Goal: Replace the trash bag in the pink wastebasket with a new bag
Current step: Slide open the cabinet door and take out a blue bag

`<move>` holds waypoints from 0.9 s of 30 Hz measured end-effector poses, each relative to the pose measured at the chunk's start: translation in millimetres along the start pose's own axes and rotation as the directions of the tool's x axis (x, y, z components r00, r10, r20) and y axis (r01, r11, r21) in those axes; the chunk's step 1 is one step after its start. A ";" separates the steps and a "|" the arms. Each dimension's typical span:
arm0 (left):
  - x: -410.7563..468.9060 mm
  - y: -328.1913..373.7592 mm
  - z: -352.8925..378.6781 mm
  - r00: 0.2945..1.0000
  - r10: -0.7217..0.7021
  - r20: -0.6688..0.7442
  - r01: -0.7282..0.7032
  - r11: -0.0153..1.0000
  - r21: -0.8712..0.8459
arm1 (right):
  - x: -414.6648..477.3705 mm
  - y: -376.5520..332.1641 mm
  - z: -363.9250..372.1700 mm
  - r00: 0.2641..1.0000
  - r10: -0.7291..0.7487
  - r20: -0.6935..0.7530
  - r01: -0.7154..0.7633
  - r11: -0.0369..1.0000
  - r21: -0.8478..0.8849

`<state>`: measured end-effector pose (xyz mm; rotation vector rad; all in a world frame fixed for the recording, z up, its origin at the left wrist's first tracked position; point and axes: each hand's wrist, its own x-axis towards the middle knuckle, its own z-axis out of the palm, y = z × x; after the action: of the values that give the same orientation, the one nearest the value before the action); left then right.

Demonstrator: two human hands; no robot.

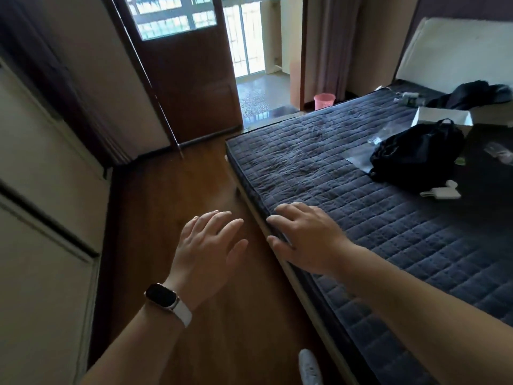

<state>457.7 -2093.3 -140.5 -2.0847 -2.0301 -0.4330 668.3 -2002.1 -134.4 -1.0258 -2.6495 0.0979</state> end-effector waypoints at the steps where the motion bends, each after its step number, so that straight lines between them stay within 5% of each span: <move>1: 13.3 -2.0 1.7 1.000 -0.010 -0.001 0.010 1.000 0.009 | 12.8 9.3 -1.1 1.000 -0.017 -0.010 0.017 1.000 0.007; 14: 99.5 -65.2 17.5 0.972 -0.231 -0.031 0.233 0.970 0.074 | 172.6 47.5 15.0 0.976 -0.217 0.031 0.215 0.975 0.055; 27: 150.4 -290.6 53.6 0.937 -0.344 -0.066 0.347 0.938 0.030 | 379.2 -43.3 92.5 0.957 -0.280 0.078 0.278 0.960 0.034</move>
<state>173.7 -1922.9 -156.7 -1.6681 -2.3527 -0.4956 346.8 -1777.0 -120.5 -0.6434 -2.8304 0.1109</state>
